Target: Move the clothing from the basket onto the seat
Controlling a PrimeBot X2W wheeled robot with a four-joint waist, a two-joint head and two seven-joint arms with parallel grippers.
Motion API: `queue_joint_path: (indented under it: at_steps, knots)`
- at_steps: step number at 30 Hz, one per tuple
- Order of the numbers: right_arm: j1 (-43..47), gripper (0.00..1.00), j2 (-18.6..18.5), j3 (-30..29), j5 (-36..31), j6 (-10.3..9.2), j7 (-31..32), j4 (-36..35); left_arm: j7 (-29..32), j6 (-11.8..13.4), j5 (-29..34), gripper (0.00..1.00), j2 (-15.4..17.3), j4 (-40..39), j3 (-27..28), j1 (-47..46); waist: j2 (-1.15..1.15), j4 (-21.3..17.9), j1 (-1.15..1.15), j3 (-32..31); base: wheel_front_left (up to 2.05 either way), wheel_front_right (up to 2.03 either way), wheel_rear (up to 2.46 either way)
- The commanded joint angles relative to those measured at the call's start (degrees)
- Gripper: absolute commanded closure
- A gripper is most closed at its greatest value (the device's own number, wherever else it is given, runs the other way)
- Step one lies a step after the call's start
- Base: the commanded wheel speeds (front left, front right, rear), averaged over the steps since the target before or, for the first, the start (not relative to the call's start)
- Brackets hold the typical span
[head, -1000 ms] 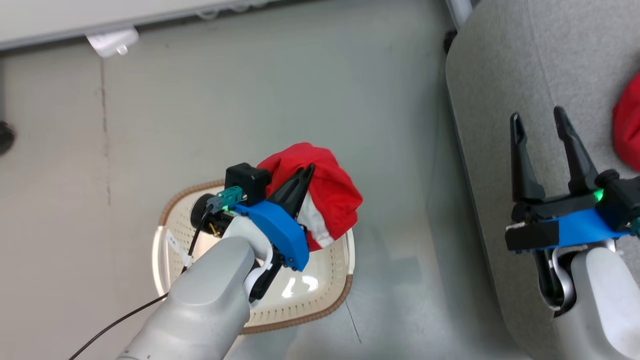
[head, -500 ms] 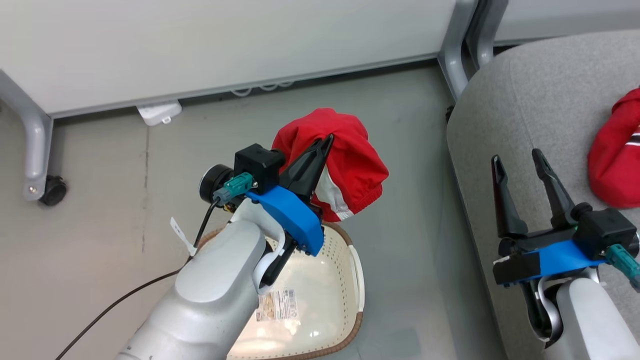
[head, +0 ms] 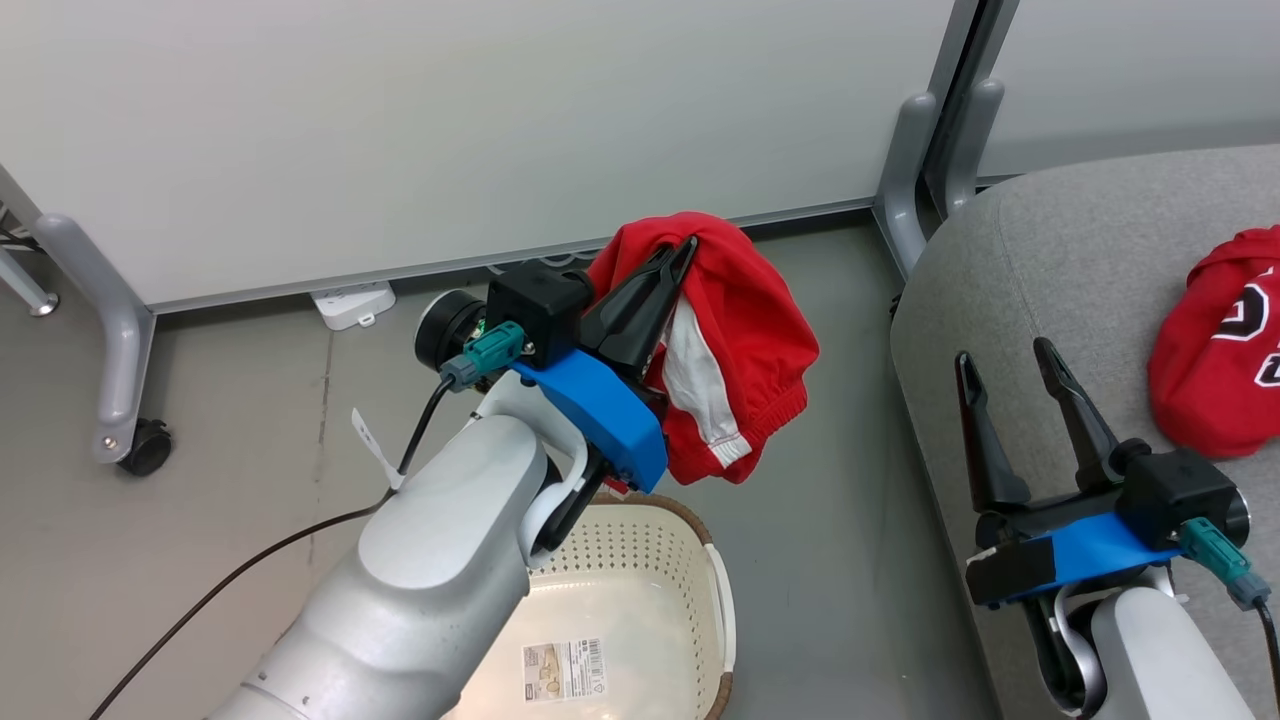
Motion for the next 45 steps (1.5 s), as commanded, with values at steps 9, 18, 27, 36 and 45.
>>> queue_joint_path:
  at_steps: [9, 18, 27, 36, 45]
  knots:
    - [0.3, 0.0, 0.3, 2.5, -0.1, -0.06, 0.0, -1.3, 0.6, 0.7, -0.4, 1.0, 0.5, -1.5, -0.7, -0.3, 0.0, 0.1, 0.0, -0.6, 0.0, 0.0, 0.0]
    - [-1.9, 0.0, -0.2, 7.7, 0.0, -0.06, 0.0, -2.6, 0.8, 0.8, -0.7, 1.0, 0.8, -1.4, -0.9, -0.3, 0.0, 0.3, 0.0, -0.4, 0.0, 0.0, 0.0]
    - [-5.6, 0.0, 0.4, 15.0, 0.9, -0.05, 0.0, -0.7, 0.8, 1.1, -0.9, 1.0, 0.7, -1.6, -1.4, -1.2, 0.0, 0.9, 0.0, 0.8, 0.0, 0.0, 0.0]
    - [-12.3, 0.0, 2.1, 20.7, 1.6, -0.06, 0.0, 5.4, 0.7, 1.2, -1.1, 1.0, 0.4, -1.9, -2.6, -2.4, 0.0, 2.0, 0.0, 2.7, 0.0, 0.0, 0.0]
    - [-19.3, 0.0, 4.5, 23.0, 1.4, -0.06, 0.0, 14.4, 0.5, 1.5, -1.7, 1.0, 0.1, -2.5, -4.4, -3.8, 0.0, 3.3, 0.0, 4.5, 0.0, 0.0, 0.0]
